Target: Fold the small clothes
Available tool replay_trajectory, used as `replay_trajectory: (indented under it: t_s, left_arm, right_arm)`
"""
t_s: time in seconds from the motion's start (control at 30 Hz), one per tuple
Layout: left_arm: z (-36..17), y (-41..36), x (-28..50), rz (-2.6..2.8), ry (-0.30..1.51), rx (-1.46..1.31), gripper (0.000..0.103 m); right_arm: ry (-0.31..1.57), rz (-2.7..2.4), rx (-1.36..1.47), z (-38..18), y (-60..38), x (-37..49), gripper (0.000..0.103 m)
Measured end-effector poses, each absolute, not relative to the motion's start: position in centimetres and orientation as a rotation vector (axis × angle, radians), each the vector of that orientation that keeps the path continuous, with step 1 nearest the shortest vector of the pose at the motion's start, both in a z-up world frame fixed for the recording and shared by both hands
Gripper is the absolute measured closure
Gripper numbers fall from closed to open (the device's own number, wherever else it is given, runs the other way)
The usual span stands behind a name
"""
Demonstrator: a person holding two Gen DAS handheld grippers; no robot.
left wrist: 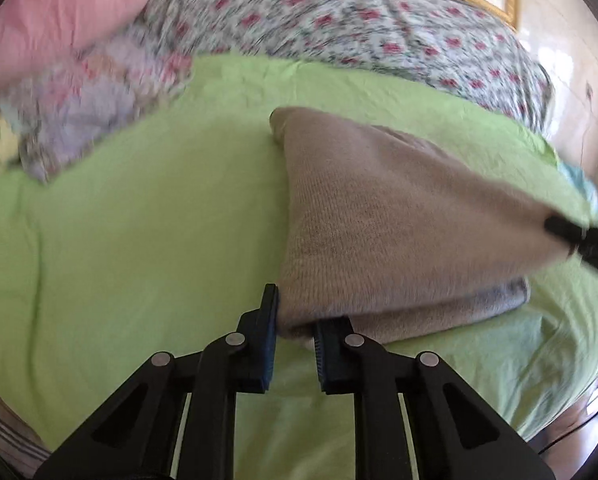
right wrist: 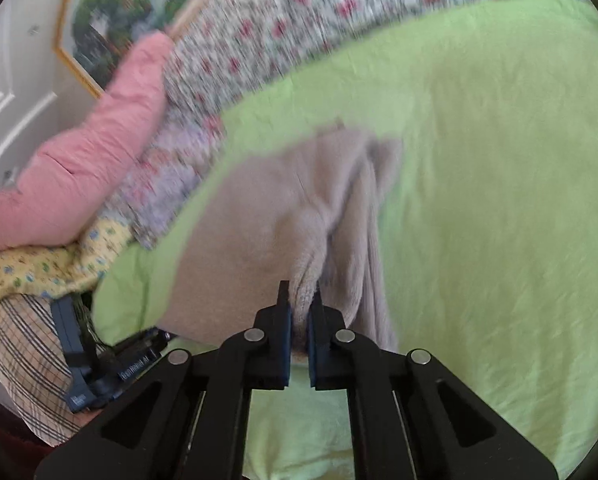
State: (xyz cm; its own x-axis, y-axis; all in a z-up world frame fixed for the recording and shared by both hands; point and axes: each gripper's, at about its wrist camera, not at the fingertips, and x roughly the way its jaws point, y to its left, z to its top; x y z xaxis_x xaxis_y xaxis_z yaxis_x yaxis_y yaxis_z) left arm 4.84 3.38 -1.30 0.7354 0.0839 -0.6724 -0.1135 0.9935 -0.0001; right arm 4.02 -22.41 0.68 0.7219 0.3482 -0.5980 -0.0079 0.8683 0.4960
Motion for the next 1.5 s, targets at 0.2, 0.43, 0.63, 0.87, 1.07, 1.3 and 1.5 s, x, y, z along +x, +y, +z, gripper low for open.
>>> replay_trajectory:
  t_s: [0.2,0.43,0.63,0.87,1.07,1.3,1.5]
  left_arm:
    - [-3.7,2.1,4.7,0.138,0.785,0.027,0.092]
    - [-5.1,6.4,5.8,0.031,0.873,-0.29,0.091]
    - [-5.8,7.2,6.0,-0.006,0.889,-0.355,0.091]
    - [-4.7,6.7,4.3,-0.054,0.909,-0.246,0.09]
    - [-1.6,9.2,4.0,-0.078,0.823,-0.241,0.089]
    - [2.0,9.3,10.0,-0.127,0.744,-0.28,0.084]
    - [2.8,7.2,15.0,-0.168,0.747,-0.228,0.081]
  right_arm:
    - [0.817,0.156,0.459,-1.1,-22.8,4.4,0.097]
    - [0.91,0.099,0.403,-4.8,-22.5,5.0,0.097]
    - [0.913,0.07,0.321,-4.8,-21.6,4.6,0.097]
    - [0.946,0.069,0.44,-4.5,-23.1,4.3,0.094]
    - [0.927,0.028,0.478,-2.2,-24.7,4.3,0.072]
    - [0.839,0.073,0.52,0.8,-25.8,10.1,0.072]
    - [0.893,0.089,0.533,-0.8,-26.0,15.9,0.072]
